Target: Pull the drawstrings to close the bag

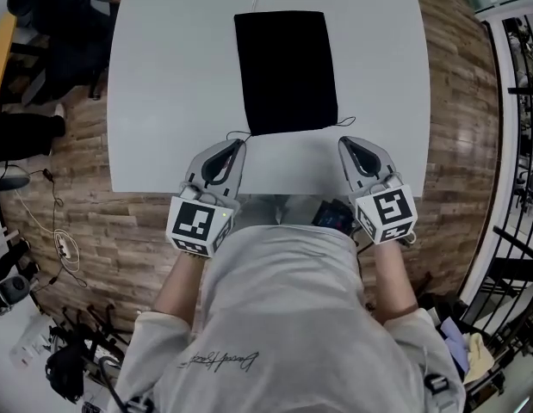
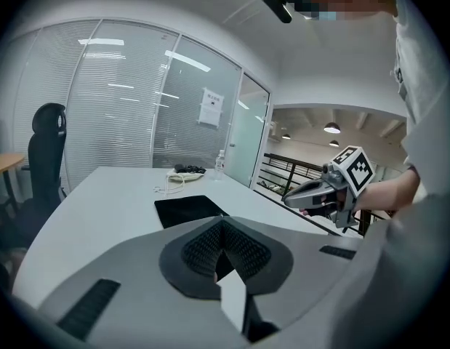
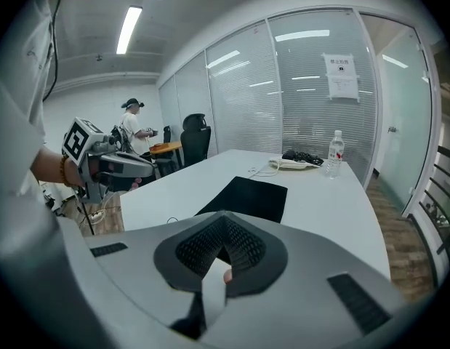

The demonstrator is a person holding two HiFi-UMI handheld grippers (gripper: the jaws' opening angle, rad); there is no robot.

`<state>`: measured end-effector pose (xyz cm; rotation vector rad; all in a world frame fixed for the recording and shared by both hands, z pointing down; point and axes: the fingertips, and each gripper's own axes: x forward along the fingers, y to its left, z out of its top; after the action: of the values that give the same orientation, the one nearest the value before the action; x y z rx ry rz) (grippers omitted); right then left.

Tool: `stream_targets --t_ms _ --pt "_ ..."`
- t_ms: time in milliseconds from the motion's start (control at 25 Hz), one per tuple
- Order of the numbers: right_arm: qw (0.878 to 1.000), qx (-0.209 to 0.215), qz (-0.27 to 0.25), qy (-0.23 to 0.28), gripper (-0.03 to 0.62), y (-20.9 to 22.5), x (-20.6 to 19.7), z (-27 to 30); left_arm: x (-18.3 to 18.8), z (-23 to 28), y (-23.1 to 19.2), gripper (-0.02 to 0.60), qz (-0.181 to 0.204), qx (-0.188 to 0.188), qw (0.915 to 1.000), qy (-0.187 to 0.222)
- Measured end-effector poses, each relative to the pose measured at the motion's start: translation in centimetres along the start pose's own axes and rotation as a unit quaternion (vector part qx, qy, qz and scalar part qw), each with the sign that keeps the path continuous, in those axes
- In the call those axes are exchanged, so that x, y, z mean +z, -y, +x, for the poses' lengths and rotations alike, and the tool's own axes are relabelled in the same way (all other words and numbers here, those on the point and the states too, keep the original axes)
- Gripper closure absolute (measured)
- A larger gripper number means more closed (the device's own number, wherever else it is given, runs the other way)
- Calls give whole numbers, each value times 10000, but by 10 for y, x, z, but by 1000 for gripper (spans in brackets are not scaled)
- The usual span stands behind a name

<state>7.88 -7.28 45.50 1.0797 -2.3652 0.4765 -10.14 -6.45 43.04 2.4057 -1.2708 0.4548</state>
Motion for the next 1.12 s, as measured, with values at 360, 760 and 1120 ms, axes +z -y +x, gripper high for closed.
stream_targets --t_ms 360,760,1120 --pt "9996 -148 45 -231 572 18 -23 7 -37 6 -22 571 -163 308 9983 -466" --pt "9984 -257 45 -494 572 38 -44 16 -73 19 -39 569 167 445 9946 -919" --pt "9976 -296 155 -610 572 47 -60 25 -104 34 -48 562 564 402 9883 -1359"
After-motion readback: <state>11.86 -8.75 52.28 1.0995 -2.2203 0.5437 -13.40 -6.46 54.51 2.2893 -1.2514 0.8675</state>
